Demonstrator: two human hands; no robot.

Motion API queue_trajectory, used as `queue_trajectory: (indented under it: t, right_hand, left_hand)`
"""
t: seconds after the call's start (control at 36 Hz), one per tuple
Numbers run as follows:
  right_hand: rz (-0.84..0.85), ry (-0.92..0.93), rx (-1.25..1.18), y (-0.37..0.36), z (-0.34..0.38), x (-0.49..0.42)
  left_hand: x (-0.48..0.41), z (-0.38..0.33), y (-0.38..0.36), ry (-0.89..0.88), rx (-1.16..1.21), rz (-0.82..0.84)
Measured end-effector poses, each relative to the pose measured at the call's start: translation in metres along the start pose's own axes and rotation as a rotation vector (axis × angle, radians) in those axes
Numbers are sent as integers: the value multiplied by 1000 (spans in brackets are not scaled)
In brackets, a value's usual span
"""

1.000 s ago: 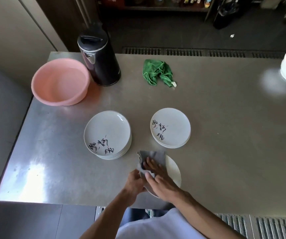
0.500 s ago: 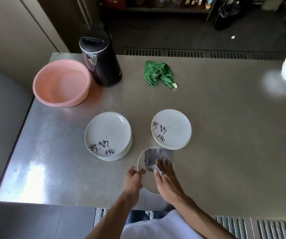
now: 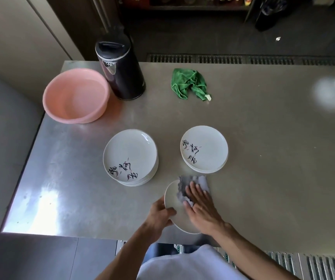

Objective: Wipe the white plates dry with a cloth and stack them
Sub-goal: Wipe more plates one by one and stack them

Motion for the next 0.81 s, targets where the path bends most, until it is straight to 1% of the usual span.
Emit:
queue_trajectory:
  t: [0.03, 0.08, 0.14, 0.17, 0.19, 0.25, 0.28, 0.31, 0.36, 0.44, 0.47, 0.5, 0.56, 0.58, 0.61, 0.64, 0.69, 0.72, 0.75, 0.81]
  right_hand:
    - [4, 21, -53, -1, 8, 0]
    - [30, 144, -148, -3, 23, 4]
    - [20, 228, -154, 1, 25, 8]
    - [-1, 209, -117, 3, 20, 6]
    - [-32, 134, -60, 4, 12, 4]
    - [-84, -118, 46, 10, -2, 1]
    - [-98, -219, 50, 11, -4, 0]
    - [-103, -280, 15, 12, -3, 1]
    - [-80, -296, -102, 9, 5, 5]
    - [3, -239, -442, 9, 22, 20]
    - [2, -182, -513, 10, 27, 23]
    - [-5, -72, -527, 12, 33, 24]
    - [42, 161, -437, 8, 47, 27]
    - [50, 211, -397, 3, 47, 26]
    - [57, 180, -383, 0, 45, 22]
    - [29, 130, -314, -5, 36, 16]
    - [-68, 16, -103, -3, 18, 9]
    - [-81, -36, -7, -1, 12, 5]
    - [-93, -69, 16, 0, 10, 3]
    - [-100, -25, -52, -2, 20, 5]
  left_hand:
    - [0, -2, -2, -10, -9, 7]
    - [1, -5, -6, -36, -39, 20]
    - [2, -5, -8, -40, -43, 23]
    - [3, -4, -8, -33, -29, 12]
    - [4, -3, -8, -19, -6, -11]
    - [4, 1, -6, 22, 69, -91]
    - [5, 4, -6, 38, 117, -138]
    - [5, 6, -6, 43, 158, -178]
    - [6, 9, -6, 38, 192, -227]
    - [7, 10, -2, 42, 125, -256]
    - [6, 9, -2, 42, 88, -251]
    - [6, 8, -1, 35, 51, -240]
    - [7, 4, 0, 3, 12, -208]
    - [8, 3, 1, -9, 16, -185]
    - [9, 3, 2, -18, 29, -161]
    - [9, 4, 3, -19, 47, -136]
    - [10, 5, 5, -12, 65, -84]
    - [11, 5, 5, -13, 64, -67]
    - [11, 4, 4, -19, 57, -55]
    - [13, 0, 0, -38, 29, -48]
Point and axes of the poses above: each hand's wrist, its own x-axis away from the middle knuckle, its own y-axis out of the back of the hand, z = x × y, the point moved 4 cm from there along -x, towards the middle knuckle, and after that the axes turned 12 degrees about -z, right-handed, at the moved point
